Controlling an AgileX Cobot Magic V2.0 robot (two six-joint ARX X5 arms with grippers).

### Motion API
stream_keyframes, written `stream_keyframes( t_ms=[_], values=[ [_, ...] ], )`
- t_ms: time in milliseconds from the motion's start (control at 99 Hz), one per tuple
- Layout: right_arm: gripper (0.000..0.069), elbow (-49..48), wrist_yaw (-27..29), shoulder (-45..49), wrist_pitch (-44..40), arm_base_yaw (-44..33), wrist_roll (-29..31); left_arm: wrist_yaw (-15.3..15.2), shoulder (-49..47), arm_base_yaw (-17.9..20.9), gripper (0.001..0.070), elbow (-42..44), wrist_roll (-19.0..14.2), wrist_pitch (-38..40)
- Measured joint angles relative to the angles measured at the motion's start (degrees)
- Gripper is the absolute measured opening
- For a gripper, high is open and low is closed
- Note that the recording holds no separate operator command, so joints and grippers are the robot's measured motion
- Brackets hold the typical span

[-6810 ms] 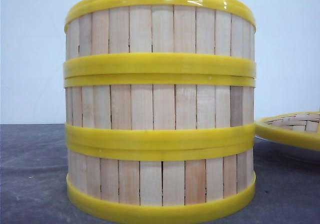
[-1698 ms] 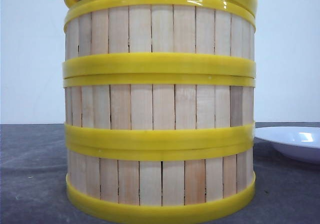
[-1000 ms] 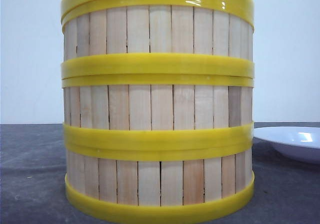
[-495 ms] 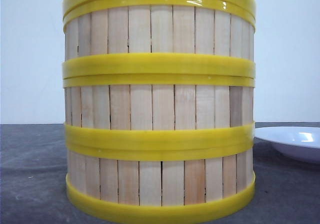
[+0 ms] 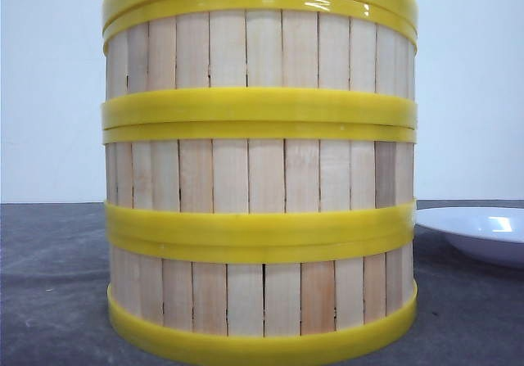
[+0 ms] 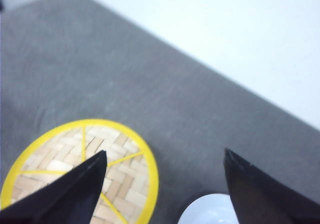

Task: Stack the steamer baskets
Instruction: 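Withdraw the right gripper from the lidded stack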

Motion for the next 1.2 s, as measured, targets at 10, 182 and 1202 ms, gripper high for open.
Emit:
stream_keyframes(
  t_ms=[10,182,1202],
  values=[
    [0.0458,-0.15,0.24,-0.46,0.02,0.13,0.0,-0.02,0.0,0.0,0.03,-0.04,0.02,0.04],
    [0.0458,-5.86,4.24,-8.07,-0.31,1.95,0.76,-0.02,0.0,0.0,0.03,-2.56,0.46,1.4],
    [0.0034,-55.6,10.03,-35.58,13.9,2.64,12.52,1.14,-0.09,0.0,0.0034,-15.02,1.95,3.91]
  ],
)
